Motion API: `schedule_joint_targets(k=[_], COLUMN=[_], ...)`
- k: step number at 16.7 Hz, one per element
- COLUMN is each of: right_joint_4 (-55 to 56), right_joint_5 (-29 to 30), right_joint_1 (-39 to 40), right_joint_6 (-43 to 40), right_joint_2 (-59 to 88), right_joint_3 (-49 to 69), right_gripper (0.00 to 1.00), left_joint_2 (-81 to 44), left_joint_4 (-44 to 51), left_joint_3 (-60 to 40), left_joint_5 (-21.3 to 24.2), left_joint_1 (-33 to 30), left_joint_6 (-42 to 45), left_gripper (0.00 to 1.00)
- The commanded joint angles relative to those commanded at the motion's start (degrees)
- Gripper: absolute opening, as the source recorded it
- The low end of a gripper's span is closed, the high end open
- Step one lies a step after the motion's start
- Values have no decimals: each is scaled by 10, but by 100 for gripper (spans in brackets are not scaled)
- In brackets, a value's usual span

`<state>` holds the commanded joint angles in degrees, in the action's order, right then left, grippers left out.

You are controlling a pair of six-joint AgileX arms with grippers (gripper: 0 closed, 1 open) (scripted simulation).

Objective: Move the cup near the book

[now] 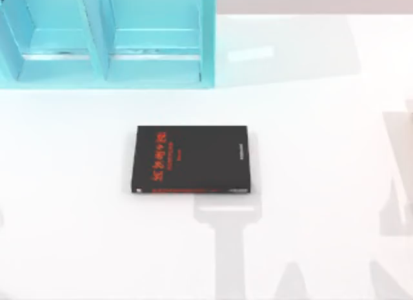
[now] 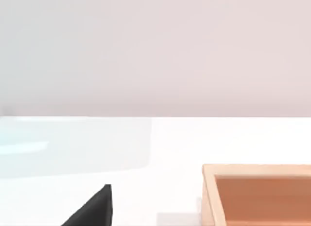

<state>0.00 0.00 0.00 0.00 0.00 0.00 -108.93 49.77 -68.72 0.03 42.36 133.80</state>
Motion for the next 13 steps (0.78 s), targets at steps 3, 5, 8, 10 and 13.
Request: schedule_joint_targets(k=[3,5,8,10,13], right_joint_4=[0,0,0,0,0], right_joint_5=[0,0,0,0,0], right_joint_1=[0,0,0,0,0], right_joint_6=[0,0,0,0,0], right_joint_2=[0,0,0,0,0], right_joint_3=[0,0,0,0,0], right_gripper=[100,100,100,100,100], left_joint_2=[1,8,24,35,39], left_joint_4=[2,21,69,99,109], left_joint_3=[-2,-15,-44,-63,-70], left_joint_5=[0,0,0,0,0], left_joint_1=[-1,1,-1,-1,-2], left_joint_6=[1,-1,0,0,0], left_gripper=[0,0,0,0,0])
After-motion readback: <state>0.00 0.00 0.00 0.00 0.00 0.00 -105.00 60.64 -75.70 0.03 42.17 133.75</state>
